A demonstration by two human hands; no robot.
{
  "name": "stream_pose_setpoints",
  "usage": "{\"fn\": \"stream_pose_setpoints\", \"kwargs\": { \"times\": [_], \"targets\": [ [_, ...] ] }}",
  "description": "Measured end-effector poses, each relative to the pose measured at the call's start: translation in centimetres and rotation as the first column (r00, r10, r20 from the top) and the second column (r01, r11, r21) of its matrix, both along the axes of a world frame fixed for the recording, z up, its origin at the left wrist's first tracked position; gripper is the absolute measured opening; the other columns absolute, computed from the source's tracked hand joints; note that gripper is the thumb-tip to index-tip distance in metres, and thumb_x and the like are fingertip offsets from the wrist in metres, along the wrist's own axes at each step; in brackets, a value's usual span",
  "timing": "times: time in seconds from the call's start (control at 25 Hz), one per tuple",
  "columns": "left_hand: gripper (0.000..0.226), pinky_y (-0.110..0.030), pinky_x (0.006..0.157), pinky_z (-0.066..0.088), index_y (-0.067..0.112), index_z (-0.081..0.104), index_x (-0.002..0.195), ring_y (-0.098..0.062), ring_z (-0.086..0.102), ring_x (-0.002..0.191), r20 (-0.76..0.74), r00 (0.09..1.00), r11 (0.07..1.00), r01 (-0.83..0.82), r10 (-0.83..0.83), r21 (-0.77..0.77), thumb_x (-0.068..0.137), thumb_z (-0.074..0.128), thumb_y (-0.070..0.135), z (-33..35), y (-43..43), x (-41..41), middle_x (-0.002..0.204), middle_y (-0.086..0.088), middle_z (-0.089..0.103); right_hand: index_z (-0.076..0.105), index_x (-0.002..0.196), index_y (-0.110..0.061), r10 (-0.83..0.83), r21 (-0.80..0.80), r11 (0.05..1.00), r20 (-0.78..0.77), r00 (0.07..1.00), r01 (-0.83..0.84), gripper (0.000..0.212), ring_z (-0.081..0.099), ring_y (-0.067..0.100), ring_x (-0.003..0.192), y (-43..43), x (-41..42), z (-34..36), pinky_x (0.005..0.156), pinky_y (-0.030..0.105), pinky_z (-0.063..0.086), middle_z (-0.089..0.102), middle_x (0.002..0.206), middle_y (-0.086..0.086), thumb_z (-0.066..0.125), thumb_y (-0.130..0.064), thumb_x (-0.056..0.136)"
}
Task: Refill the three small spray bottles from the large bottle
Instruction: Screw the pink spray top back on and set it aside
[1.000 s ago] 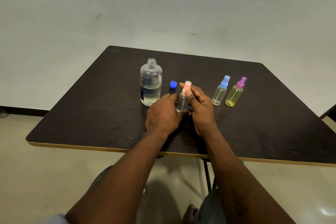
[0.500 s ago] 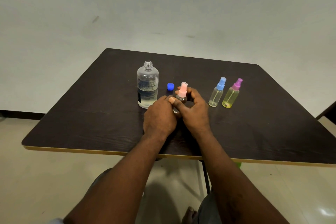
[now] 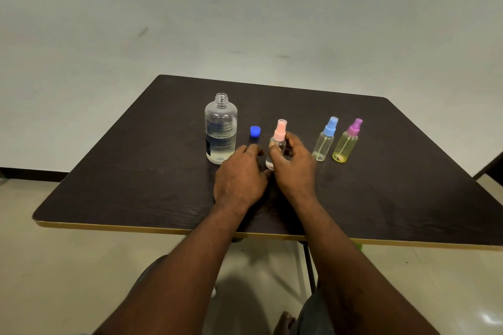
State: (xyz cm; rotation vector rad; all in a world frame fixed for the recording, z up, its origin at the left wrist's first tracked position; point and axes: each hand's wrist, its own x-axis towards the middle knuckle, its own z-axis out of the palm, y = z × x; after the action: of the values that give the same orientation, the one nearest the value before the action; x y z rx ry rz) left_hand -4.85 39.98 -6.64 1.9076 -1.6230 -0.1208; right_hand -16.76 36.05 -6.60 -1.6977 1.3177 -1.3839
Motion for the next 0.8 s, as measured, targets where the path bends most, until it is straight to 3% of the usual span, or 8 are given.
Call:
{"fn": "stream_pose_setpoints", "kwargs": {
  "times": [0.08, 0.16, 0.24, 0.36, 0.52, 0.68, 0.8],
  "targets": [
    [0.054, -0.039, 0.082, 0.059, 0.028, 0.059, 0.130, -0.015, 0.065, 0.099, -0.006, 1.000, 1.000, -0.009, 0.009, 0.003, 0.085, 0.077, 0.052, -0.1, -0.1, 0.0, 0.117, 0.005, 0.064, 0.070, 0.124, -0.023, -0.009, -0.010, 1.000, -0.054, 0.998, 0.008, 0.029, 0.069, 0.003, 0.093, -0.9, 0.2, 0.1, 0.081, 0.022, 0.055, 0.073, 0.103, -0.011, 0.068, -0.028, 0.095],
    [0.059, -0.040, 0.081, 0.060, 0.030, 0.059, 0.131, -0.015, 0.065, 0.100, -0.021, 1.000, 1.000, -0.018, 0.018, 0.009, 0.082, 0.078, 0.057, -0.3, -0.3, 0.1, 0.118, 0.007, 0.064, 0.069, 0.114, -0.027, -0.037, -0.010, 0.999, -0.089, 0.995, 0.036, 0.022, 0.067, -0.002, 0.087, -2.2, 0.2, 0.2, 0.075, 0.017, 0.051, 0.071, 0.095, -0.015, 0.071, -0.028, 0.092],
    [0.061, -0.040, 0.081, 0.058, 0.032, 0.058, 0.131, -0.015, 0.065, 0.102, -0.031, 0.999, 1.000, -0.023, 0.023, 0.018, 0.081, 0.077, 0.062, -0.3, -0.4, 0.1, 0.119, 0.009, 0.063, 0.065, 0.114, -0.033, -0.065, -0.001, 0.998, -0.115, 0.991, 0.065, 0.029, 0.067, -0.004, 0.086, -3.6, 0.1, 0.3, 0.075, 0.017, 0.052, 0.071, 0.095, -0.017, 0.076, -0.028, 0.088],
    [0.058, -0.041, 0.078, 0.056, 0.033, 0.056, 0.128, -0.020, 0.065, 0.102, 0.007, 1.000, 0.999, -0.012, 0.012, 0.034, 0.083, 0.071, 0.067, -0.2, -0.6, -0.1, 0.118, 0.009, 0.060, 0.061, 0.113, -0.025, -0.115, 0.010, 0.993, -0.123, 0.986, 0.117, 0.042, 0.069, 0.007, 0.090, -5.8, 0.5, 0.3, 0.077, 0.024, 0.055, 0.074, 0.101, -0.009, 0.087, -0.038, 0.082],
    [0.055, -0.039, 0.076, 0.056, 0.036, 0.056, 0.124, -0.017, 0.065, 0.097, 0.005, 1.000, 1.000, -0.001, 0.001, 0.007, 0.083, 0.068, 0.071, -0.6, -0.8, 0.0, 0.114, 0.012, 0.058, 0.048, 0.101, -0.026, -0.205, 0.070, 0.974, -0.152, 0.967, 0.217, 0.052, 0.064, 0.009, 0.079, -8.9, 1.6, 1.2, 0.058, 0.015, 0.038, 0.062, 0.085, -0.015, 0.090, -0.044, 0.076],
    [0.059, -0.040, 0.078, 0.057, 0.038, 0.054, 0.128, -0.017, 0.066, 0.099, -0.016, 1.000, 1.000, 0.000, 0.000, 0.015, 0.082, 0.068, 0.072, -0.7, -1.6, 0.0, 0.117, 0.014, 0.058, 0.048, 0.116, -0.023, -0.202, 0.105, 0.972, -0.099, 0.975, 0.212, 0.059, 0.063, 0.013, 0.088, -10.9, 1.9, 1.4, 0.073, 0.025, 0.046, 0.063, 0.099, -0.008, 0.089, -0.045, 0.079],
    [0.052, -0.043, 0.080, 0.057, 0.031, 0.056, 0.127, -0.024, 0.066, 0.099, -0.009, 1.000, 0.999, 0.016, -0.016, 0.047, 0.088, 0.069, 0.063, -0.1, -3.3, -0.8, 0.123, 0.008, 0.057, 0.053, 0.114, -0.026, -0.184, 0.097, 0.976, -0.133, 0.974, 0.197, 0.043, 0.064, 0.015, 0.094, -11.4, 1.7, 0.9, 0.082, 0.032, 0.051, 0.064, 0.102, -0.008, 0.082, -0.039, 0.085]
  ]
}}
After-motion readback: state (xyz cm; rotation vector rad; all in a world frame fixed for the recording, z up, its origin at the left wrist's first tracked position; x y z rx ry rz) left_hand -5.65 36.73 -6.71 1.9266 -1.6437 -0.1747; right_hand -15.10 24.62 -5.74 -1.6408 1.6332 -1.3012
